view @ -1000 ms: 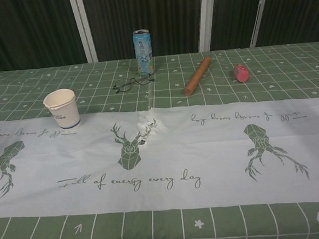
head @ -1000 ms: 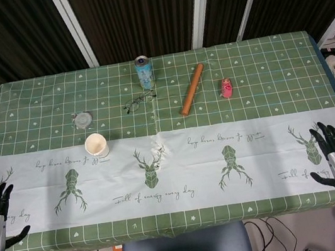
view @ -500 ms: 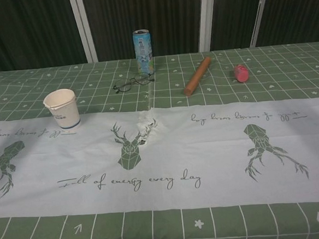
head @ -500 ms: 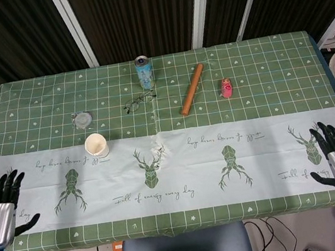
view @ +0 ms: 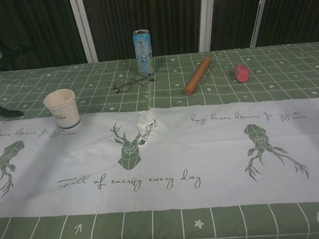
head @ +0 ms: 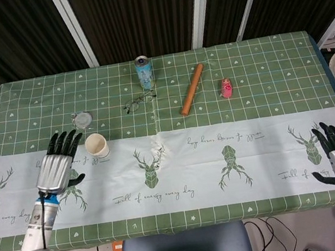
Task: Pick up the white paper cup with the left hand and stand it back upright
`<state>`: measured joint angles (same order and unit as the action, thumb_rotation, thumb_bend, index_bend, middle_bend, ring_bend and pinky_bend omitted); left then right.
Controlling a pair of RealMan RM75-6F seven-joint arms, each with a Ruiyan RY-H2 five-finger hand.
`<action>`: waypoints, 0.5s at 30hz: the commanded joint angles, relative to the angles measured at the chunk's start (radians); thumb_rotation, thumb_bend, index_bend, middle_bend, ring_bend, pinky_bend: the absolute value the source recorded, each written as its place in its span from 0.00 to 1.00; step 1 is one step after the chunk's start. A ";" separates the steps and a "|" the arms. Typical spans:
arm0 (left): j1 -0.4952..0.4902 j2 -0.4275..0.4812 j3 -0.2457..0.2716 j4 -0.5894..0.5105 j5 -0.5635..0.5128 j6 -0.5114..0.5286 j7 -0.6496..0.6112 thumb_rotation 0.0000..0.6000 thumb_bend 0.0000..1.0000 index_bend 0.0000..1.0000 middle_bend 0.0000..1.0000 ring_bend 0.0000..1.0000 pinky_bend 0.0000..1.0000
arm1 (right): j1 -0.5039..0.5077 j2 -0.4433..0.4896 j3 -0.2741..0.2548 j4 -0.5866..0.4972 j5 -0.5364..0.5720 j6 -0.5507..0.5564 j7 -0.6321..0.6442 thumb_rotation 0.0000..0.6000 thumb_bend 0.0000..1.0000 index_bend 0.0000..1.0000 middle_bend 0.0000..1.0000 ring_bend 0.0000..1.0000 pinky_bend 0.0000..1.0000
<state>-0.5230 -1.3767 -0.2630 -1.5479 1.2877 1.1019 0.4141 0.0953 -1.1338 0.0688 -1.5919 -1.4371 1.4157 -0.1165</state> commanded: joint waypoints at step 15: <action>-0.255 -0.246 -0.046 0.199 -0.344 -0.126 0.294 1.00 0.00 0.00 0.00 0.00 0.00 | 0.009 -0.007 0.007 0.034 0.031 -0.029 0.027 1.00 0.00 0.00 0.00 0.00 0.00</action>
<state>-0.7677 -1.6136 -0.3113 -1.3584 0.9551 0.9769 0.6984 0.1040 -1.1399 0.0759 -1.5594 -1.4065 1.3872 -0.0905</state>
